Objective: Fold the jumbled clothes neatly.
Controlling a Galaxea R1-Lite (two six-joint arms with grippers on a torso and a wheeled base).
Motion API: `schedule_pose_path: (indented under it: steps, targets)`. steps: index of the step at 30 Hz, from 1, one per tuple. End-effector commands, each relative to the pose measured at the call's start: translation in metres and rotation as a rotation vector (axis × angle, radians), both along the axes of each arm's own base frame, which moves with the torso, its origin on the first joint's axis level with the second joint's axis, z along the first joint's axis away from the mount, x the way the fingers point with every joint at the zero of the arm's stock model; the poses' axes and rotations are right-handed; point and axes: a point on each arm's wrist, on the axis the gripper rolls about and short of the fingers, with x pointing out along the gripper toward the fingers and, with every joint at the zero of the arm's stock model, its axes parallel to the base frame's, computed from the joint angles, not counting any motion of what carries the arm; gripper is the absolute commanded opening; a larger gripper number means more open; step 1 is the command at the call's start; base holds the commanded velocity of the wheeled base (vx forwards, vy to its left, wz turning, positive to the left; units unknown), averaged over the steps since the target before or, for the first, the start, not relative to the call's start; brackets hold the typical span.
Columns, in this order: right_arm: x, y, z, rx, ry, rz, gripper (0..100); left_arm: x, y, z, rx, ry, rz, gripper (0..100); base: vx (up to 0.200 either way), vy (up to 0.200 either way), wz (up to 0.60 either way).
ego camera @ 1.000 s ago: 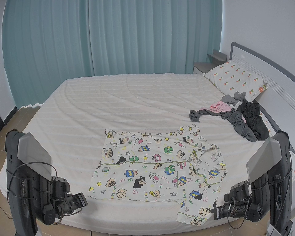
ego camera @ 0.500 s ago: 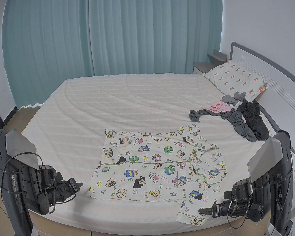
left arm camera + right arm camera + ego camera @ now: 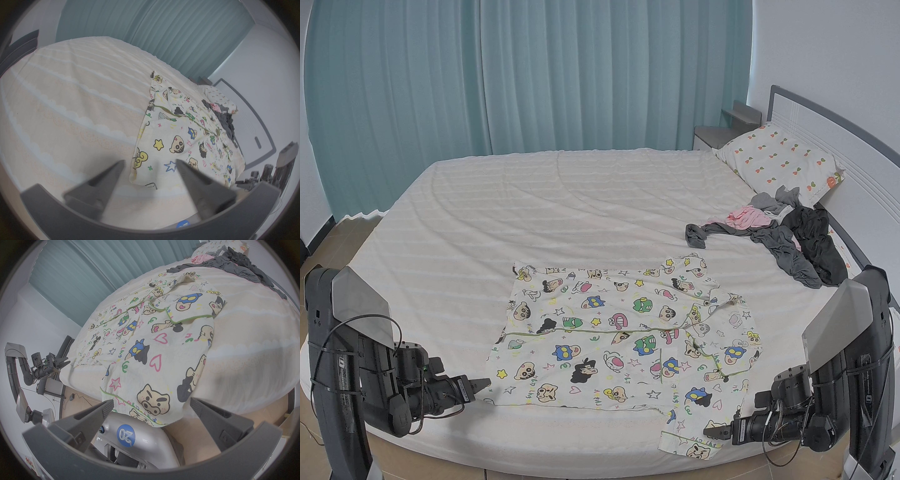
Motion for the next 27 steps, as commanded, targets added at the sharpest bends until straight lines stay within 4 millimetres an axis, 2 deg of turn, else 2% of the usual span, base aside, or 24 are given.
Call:
schedule_pose_path:
  steps: [1,6,14,21,22,27]
  targets:
    - [0.001,0.001,-0.003,0.001,-0.001,0.004,100,-0.001,-0.007,-0.009,0.058,0.01,-0.069,100,0.0,0.0,0.0]
    - [0.001,0.001,-0.003,-0.001,-0.002,0.004,100,0.008,-0.022,-0.023,0.149,0.005,-0.058,100,0.0,0.0,0.0]
    - [0.001,0.001,-0.002,0.0,-0.006,0.006,100,0.014,-0.042,-0.026,0.158,0.032,-0.125,100,0.0,0.0,0.0]
    - [0.001,0.002,-0.002,-0.002,-0.006,0.006,100,0.018,-0.044,-0.026,0.175,0.042,-0.112,100,0.0,0.0,0.0]
    - [0.001,0.002,-0.003,-0.002,-0.005,0.006,100,0.017,-0.043,-0.026,0.174,0.045,-0.109,0,0.0,0.0,0.0]
    - [0.001,0.003,-0.003,-0.002,-0.005,0.011,100,0.017,-0.043,-0.026,0.176,0.048,-0.092,0,0.0,0.0,0.0]
